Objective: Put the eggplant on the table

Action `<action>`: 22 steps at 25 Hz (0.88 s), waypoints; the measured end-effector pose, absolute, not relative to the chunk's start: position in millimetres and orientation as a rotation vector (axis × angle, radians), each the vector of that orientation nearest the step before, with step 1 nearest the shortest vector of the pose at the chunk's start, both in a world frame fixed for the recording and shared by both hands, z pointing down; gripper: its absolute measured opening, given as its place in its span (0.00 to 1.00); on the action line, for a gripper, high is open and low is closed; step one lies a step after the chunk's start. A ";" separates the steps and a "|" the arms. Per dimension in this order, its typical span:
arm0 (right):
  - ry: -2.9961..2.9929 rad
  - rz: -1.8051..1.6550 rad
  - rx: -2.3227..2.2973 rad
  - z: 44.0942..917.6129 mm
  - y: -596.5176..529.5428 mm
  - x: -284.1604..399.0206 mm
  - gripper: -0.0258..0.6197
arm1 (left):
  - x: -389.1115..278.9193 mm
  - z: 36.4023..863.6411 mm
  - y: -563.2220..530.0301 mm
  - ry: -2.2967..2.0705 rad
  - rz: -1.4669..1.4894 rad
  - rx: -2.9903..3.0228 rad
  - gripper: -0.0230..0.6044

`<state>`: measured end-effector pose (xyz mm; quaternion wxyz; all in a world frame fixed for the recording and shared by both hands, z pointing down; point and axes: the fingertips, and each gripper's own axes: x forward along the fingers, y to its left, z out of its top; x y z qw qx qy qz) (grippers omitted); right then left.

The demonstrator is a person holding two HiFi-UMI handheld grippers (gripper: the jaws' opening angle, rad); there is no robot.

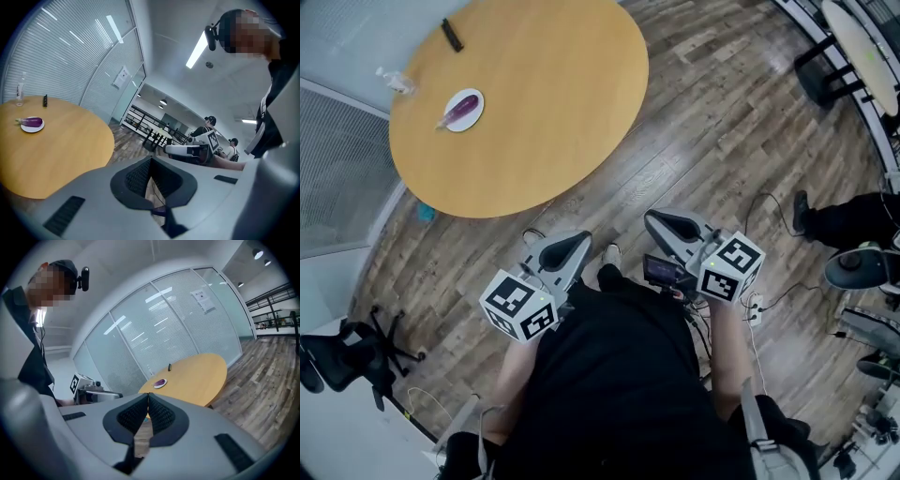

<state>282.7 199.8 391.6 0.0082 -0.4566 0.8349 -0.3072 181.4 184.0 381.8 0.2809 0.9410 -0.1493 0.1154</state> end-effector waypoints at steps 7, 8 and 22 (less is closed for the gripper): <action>2.468 -1.015 -1.230 367.4 216.7 280.5 0.07 | 186.2 370.8 195.7 -0.449 0.273 2.539 0.05; 2.478 -1.010 -1.215 365.8 216.1 276.8 0.07 | 183.9 369.5 196.0 -0.456 0.268 2.540 0.05; 2.506 -1.033 -1.129 359.5 213.0 250.7 0.07 | 158.8 367.3 205.8 -0.519 0.251 2.537 0.05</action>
